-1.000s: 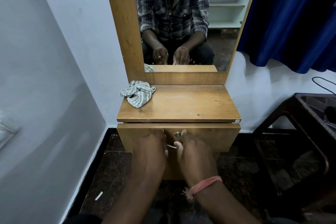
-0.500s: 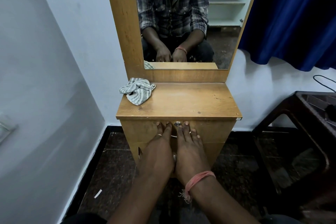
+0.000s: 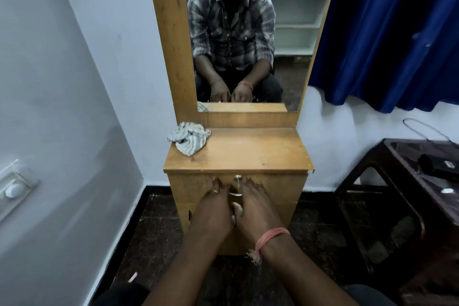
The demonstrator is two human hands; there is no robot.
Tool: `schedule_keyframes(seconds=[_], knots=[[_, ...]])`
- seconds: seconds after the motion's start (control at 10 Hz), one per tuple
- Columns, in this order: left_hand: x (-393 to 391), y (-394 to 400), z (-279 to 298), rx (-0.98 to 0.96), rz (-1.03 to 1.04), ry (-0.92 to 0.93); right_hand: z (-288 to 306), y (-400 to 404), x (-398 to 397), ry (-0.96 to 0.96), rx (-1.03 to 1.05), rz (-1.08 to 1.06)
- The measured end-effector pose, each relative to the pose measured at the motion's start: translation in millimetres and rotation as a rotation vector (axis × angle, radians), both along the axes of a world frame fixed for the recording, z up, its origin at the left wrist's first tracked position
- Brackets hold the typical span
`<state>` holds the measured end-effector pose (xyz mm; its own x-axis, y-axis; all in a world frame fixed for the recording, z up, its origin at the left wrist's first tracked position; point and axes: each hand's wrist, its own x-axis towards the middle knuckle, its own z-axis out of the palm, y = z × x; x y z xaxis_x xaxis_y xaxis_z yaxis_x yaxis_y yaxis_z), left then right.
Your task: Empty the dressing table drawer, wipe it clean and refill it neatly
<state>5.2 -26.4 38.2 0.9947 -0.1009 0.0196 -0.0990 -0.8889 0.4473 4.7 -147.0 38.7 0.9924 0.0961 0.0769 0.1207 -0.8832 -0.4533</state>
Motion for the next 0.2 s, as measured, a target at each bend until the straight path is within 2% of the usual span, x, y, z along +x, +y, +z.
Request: schedule_keyframes(seconds=[0.1, 0.2], knots=[[-3, -1, 24, 0.028, -0.068, 0.033, 30, -6, -5, -0.076, 0.048, -0.055], [4, 1, 56, 0.024, -0.066, 0.021, 66, -5, -12, -0.164, -0.008, -0.065]])
